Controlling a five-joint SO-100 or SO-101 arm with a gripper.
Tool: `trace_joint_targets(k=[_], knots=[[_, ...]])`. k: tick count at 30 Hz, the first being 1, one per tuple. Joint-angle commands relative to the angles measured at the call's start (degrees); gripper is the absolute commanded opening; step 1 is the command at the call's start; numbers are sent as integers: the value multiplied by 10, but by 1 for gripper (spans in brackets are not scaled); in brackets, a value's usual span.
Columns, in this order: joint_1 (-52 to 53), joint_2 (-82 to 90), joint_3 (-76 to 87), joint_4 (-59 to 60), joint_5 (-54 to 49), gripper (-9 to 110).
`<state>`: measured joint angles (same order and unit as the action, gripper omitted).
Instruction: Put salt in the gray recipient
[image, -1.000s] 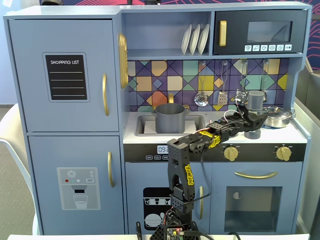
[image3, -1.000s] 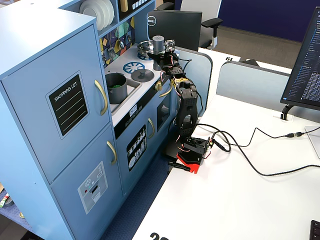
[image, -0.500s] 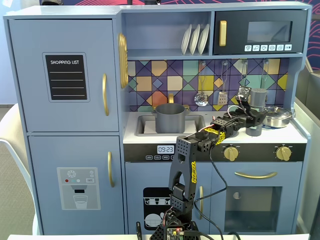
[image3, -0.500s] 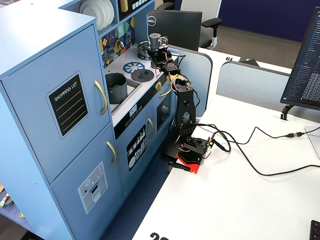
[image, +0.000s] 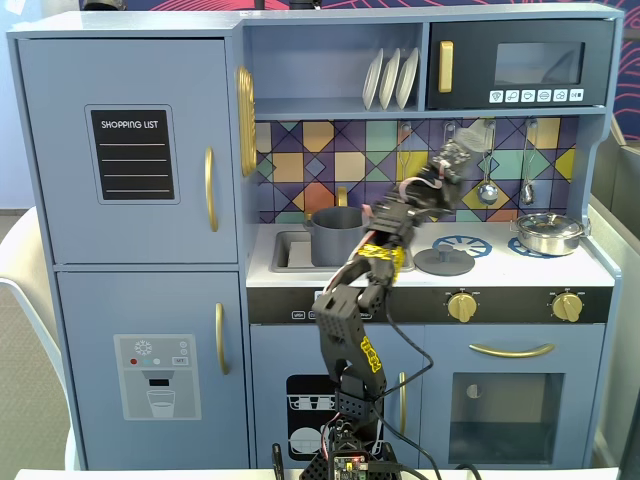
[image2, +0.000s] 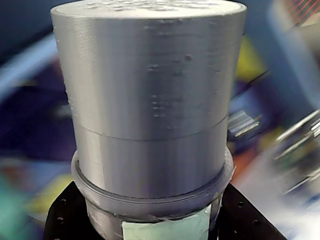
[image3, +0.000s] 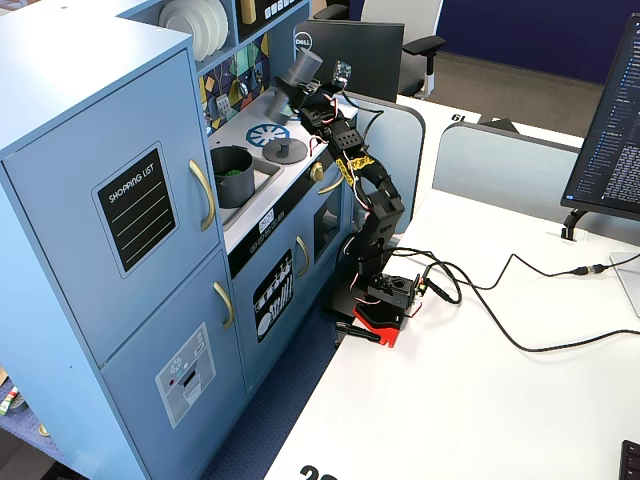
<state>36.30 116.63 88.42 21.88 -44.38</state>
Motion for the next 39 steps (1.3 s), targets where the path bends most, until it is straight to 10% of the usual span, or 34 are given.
trace_joint_targets(k=[1, 19, 30, 39], knots=[[-88, 68, -45, 83, 207, 0], [-355, -31, -157, 163, 779, 0], [-384, -78, -231, 117, 893, 0], [-381, -149, -360, 340, 949, 0]])
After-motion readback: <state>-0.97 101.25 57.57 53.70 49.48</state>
